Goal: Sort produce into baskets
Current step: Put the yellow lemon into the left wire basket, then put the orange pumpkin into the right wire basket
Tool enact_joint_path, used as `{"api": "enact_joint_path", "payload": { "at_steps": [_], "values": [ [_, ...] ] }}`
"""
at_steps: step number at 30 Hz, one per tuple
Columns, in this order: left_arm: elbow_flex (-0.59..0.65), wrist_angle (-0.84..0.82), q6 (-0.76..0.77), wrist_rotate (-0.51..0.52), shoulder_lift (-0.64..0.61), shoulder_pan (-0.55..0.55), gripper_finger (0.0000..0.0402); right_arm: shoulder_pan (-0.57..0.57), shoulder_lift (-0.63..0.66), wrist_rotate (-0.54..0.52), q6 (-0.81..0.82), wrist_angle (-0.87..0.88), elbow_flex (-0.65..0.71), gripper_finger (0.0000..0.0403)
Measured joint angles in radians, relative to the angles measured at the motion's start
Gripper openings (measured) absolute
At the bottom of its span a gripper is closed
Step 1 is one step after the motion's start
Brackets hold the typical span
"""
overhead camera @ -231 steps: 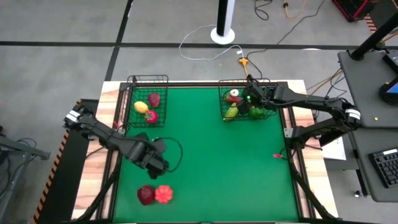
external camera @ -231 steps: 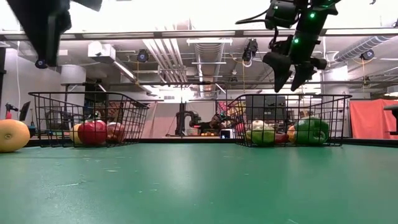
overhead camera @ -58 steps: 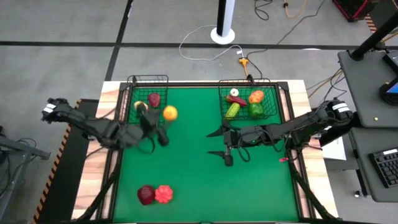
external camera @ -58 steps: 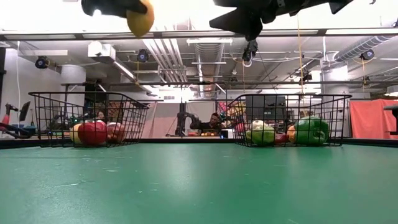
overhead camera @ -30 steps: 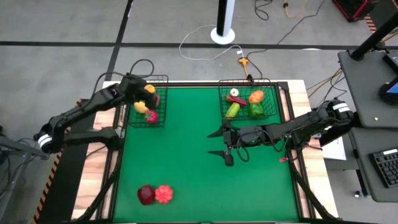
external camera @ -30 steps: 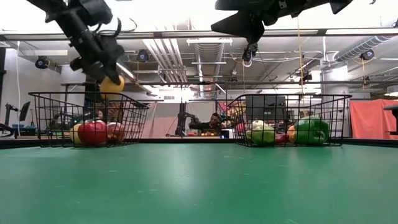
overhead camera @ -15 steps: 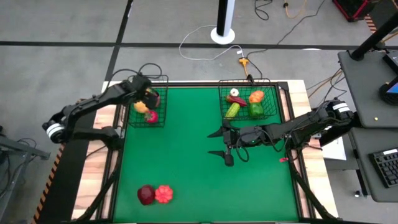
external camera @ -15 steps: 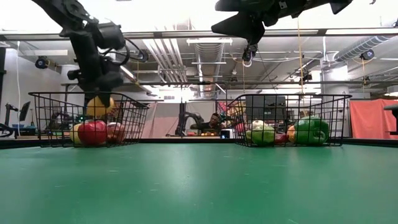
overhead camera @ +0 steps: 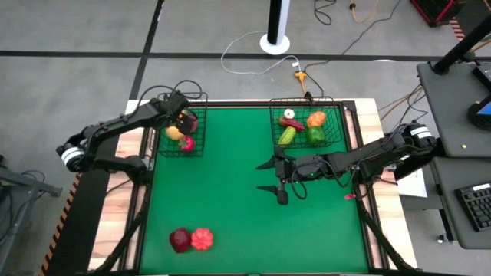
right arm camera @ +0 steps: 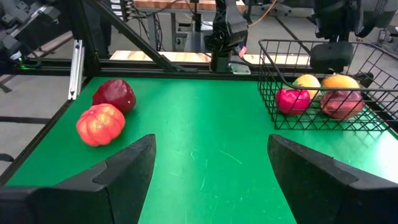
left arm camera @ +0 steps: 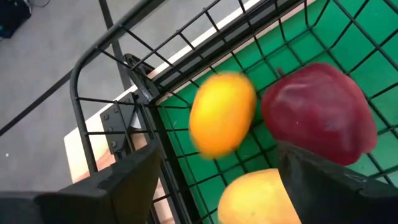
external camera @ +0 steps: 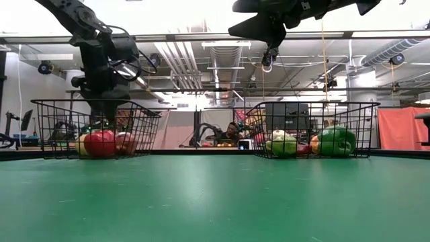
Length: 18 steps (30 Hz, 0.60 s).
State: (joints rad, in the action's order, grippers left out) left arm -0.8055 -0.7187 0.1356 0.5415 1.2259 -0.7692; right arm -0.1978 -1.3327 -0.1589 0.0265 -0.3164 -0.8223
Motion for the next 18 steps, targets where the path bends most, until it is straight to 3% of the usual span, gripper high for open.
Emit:
{"api": "enact_joint_path", "payload": {
  "at_steps": [7, 10, 14, 18],
  "values": [
    [0.000, -0.003, 0.000, -0.014, -0.033, 0.011, 0.0303, 0.000, 0.000, 0.000, 0.000, 0.004, 0.000, 0.0299],
    [0.000, -0.005, 0.002, -0.086, -0.083, 0.039, 0.0303, 0.000, 0.000, 0.000, 0.013, 0.004, 0.000, 0.0299],
    [0.000, -0.008, 0.044, -0.265, -0.173, 0.121, 0.0303, 0.000, 0.000, 0.000, 0.035, 0.005, 0.000, 0.0299],
    [0.000, 0.002, 0.121, -0.537, -0.261, 0.265, 0.0293, -0.003, 0.000, 0.000, 0.057, 0.035, -0.015, 0.0299]
  ]
}}
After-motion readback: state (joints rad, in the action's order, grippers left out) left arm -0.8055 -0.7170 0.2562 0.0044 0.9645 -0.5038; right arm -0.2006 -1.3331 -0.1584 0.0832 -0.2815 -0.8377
